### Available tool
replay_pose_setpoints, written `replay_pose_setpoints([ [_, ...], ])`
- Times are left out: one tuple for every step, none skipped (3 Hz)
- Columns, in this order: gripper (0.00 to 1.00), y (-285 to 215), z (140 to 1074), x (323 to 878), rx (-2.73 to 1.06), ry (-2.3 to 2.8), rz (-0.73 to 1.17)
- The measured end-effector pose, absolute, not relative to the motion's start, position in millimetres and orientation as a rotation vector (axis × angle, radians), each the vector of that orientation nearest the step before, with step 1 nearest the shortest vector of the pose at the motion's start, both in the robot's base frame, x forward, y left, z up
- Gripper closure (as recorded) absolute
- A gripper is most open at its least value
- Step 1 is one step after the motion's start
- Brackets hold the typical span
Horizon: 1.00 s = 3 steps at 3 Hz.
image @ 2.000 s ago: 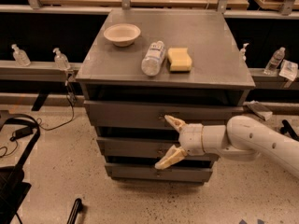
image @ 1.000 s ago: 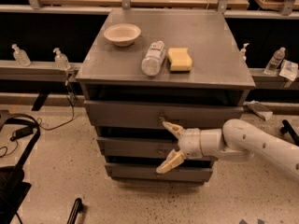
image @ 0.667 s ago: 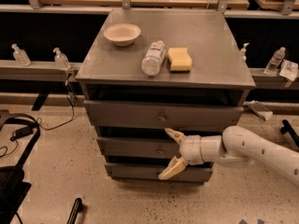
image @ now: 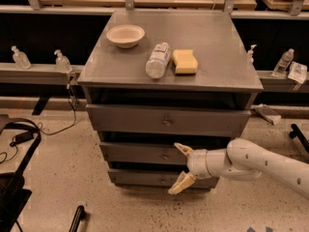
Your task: Open middle drawer
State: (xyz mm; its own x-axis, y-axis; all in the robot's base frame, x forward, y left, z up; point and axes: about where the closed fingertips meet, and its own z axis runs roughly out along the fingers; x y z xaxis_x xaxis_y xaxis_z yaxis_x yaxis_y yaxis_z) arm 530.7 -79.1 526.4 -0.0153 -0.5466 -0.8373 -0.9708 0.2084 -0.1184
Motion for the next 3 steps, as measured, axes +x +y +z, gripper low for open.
replay_pose_setpoints([
  [0.0,-88,500,544,-1.445,1.698,0.629],
  [0.0,-106,476,567,-1.41,1.737,0.575],
  [0.0,-120,464,589,-1.384,1.756,0.51],
])
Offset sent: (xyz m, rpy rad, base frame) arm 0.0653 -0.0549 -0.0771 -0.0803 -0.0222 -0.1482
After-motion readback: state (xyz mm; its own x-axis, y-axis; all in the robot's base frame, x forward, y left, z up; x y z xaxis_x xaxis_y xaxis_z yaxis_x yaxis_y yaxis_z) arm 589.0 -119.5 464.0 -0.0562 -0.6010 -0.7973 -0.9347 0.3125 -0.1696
